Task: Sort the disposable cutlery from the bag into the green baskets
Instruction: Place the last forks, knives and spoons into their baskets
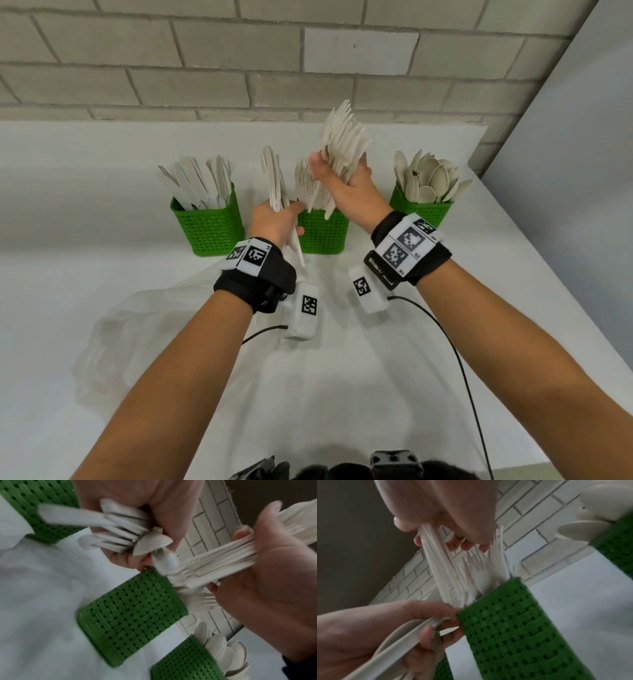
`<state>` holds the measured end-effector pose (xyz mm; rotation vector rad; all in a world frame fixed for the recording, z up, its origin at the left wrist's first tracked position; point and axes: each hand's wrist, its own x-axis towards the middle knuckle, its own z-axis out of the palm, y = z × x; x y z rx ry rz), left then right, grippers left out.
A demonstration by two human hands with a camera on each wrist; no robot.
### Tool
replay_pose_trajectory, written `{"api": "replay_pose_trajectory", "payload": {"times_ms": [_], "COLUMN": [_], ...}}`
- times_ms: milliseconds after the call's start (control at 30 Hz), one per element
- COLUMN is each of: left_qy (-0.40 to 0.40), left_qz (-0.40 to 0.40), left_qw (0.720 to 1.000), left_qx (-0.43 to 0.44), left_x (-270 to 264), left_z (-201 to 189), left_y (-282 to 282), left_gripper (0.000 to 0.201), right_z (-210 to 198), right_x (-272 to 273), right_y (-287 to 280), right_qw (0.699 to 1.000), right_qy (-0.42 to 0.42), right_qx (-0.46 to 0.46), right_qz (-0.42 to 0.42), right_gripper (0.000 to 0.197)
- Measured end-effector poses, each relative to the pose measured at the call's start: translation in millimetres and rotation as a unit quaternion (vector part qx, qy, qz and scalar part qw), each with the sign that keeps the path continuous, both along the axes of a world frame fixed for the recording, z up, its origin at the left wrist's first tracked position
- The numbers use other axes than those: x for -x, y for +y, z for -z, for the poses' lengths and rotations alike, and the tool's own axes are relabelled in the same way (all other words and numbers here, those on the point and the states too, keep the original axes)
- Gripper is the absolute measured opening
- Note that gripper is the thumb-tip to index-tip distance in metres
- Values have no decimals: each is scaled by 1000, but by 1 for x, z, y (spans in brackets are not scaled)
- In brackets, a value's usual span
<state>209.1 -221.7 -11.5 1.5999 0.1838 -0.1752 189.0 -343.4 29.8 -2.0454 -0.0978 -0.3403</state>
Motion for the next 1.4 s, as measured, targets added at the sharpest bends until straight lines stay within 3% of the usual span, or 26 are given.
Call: {"api": "replay_pose_trajectory", "payload": {"times_ms": [67, 167, 233, 533, 733, 967, 1033, 1133, 1200, 1300, 1400], "left_qy": [-1, 1, 0, -2, -3, -2, -2, -9, -11, -6, 6], "left_qz": [4, 13, 23, 26, 31, 31, 30, 38, 42, 44, 43], "left_qw": [1000, 1000, 1000, 1000, 999, 999, 999, 999, 998, 998, 999], "left_qx": [3, -3, -2, -17, -17, -11, -12, -30, -45, -42, -18], "left_x": [1, 0, 0, -4, -6, -5, -5, -7, -7, -6, -6], "left_z": [0, 0, -2, -8, -7, -6, -7, -8, -8, -9, -10], "left_y": [1, 3, 5, 5, 6, 7, 7, 6, 5, 5, 6], "left_gripper": [13, 11, 5, 15, 9, 17, 17, 19, 16, 14, 17], "right_z": [1, -12, -17, -17, -10, -1, 1, -6, -10, -14, -13], "right_x": [-5, -3, -4, -15, -26, -44, -40, -25, -26, -29, -27], "right_y": [-4, -6, -9, -12, -10, -30, -39, -43, -39, -26, -24], "right_qw": [999, 998, 997, 989, 972, 955, 959, 966, 930, 840, 823], "right_qy": [-4, -8, -27, -54, -84, 1, -3, -54, -65, -32, -28], "right_qx": [40, 41, 64, 117, 213, 295, 280, 240, 350, 536, 566], "right_qz": [7, -37, -43, -76, -47, -22, -47, -84, -88, -75, -52], "right_gripper": [44, 19, 18, 14, 32, 70, 65, 40, 40, 51, 58]}}
